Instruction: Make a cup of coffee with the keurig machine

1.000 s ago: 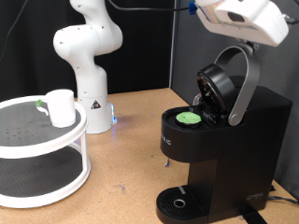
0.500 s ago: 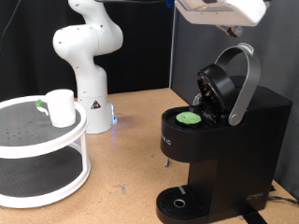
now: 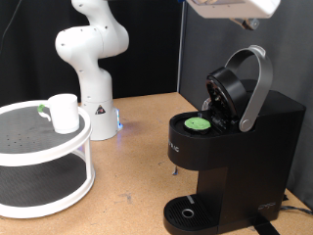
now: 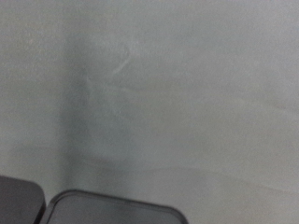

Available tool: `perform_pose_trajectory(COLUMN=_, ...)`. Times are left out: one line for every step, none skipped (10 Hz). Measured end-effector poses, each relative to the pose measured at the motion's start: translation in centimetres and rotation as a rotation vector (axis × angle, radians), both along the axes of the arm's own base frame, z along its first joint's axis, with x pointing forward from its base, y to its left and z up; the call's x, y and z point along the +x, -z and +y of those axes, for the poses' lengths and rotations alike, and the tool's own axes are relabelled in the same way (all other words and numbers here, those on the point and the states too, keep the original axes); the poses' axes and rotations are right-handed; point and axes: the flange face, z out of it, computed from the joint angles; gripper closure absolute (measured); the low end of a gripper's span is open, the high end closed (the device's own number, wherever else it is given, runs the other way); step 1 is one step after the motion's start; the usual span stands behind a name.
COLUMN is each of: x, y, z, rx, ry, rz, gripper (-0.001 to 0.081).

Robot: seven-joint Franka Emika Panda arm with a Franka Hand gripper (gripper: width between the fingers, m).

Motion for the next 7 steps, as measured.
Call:
perform_pose_trajectory(x=0.0, y=-0.5, z=0.5, rx=0.001, ry=-0.007, rz=-0.007, gripper=0.0805)
perform_pose_trajectory(x=-0.1, y=-0.6, z=1.2, rx=-0.007, ry=-0.011, rz=0.001, gripper=0.0805)
perform_pose_trajectory(x=-0.1, y=-0.3, z=1.9, rx=-0.025, ry=-0.013, rz=0.019, gripper=0.0805)
perform_pose_trajectory(x=0.0, y=0.2, z=2.6, rx=-0.051, ry=-0.009, rz=0.036, gripper=0.0805)
perform_pose_trajectory(x=0.1, y=0.8, z=3.2, rx=-0.072, ry=-0.004, rz=0.047, gripper=0.0805)
perform_pose_trajectory(x=0.4, y=1.6, z=3.8, rx=-0.085, ry=0.000, rz=0.051, gripper=0.0805)
perform_pose_trajectory(x=0.7, y=2.2, z=4.3, rx=-0.092, ry=0.003, rz=0.052, gripper=0.0805)
